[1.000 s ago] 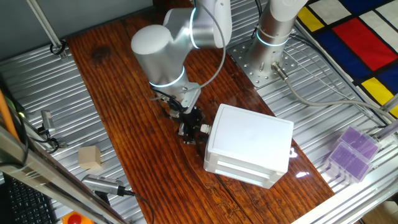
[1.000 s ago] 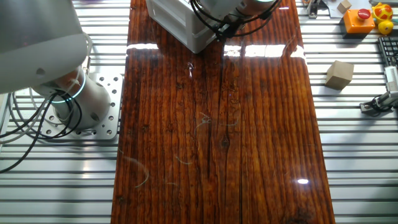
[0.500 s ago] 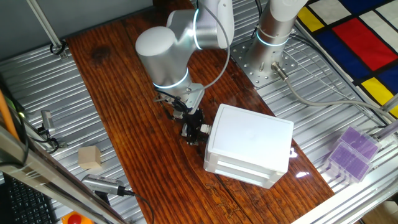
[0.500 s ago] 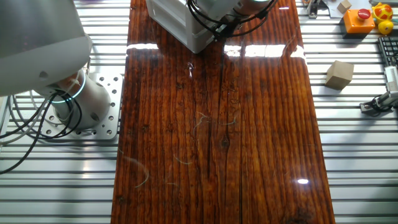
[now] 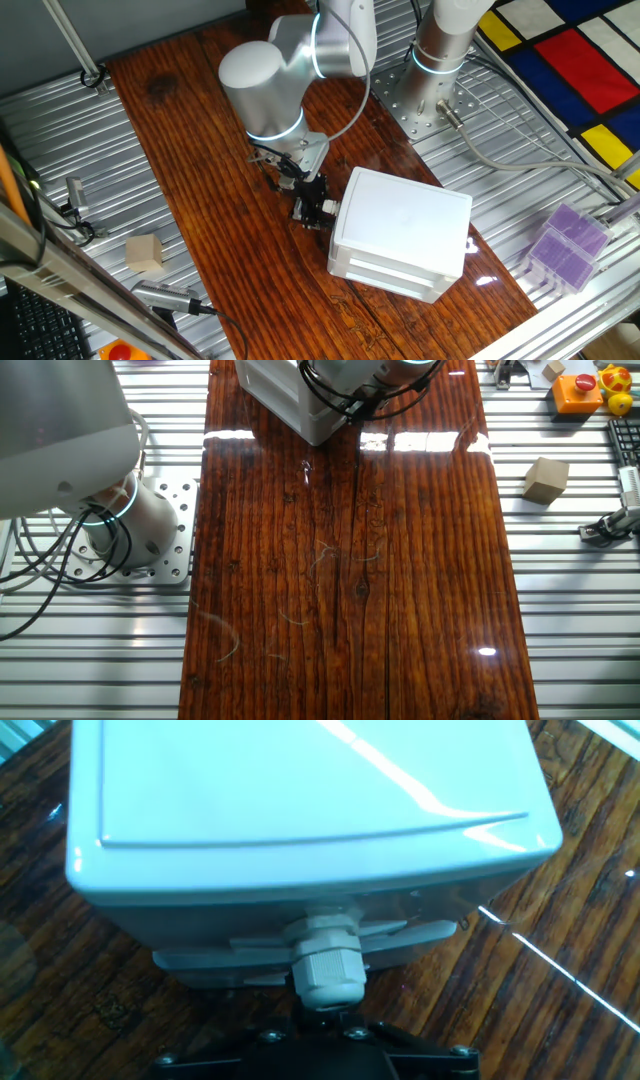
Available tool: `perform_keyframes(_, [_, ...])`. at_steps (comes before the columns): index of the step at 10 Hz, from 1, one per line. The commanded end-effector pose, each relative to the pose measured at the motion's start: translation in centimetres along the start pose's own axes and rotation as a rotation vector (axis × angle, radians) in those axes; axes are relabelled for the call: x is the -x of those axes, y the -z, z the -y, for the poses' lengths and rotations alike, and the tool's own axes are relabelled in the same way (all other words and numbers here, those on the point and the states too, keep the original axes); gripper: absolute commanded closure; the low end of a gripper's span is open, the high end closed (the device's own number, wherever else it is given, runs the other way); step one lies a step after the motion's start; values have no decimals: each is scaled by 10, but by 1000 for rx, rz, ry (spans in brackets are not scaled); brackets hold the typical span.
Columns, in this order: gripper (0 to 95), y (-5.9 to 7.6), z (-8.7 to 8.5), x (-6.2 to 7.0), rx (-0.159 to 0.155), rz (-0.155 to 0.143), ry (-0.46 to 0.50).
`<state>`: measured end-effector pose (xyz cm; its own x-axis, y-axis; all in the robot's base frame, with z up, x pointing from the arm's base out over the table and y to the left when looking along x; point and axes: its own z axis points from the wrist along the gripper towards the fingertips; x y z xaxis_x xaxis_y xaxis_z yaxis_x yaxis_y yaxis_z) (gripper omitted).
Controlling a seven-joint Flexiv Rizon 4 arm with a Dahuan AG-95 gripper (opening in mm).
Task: Take something out of a drawer
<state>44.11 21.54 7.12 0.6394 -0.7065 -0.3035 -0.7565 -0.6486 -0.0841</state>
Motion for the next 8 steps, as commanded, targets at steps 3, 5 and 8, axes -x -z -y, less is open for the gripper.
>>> perform_keyframes(3, [950, 0, -1, -5, 0, 3, -2])
perform_keyframes(5, [950, 3, -2, -7, 1, 4, -10])
perform_keyframes(8, [950, 4, -4, -14, 1, 9, -12])
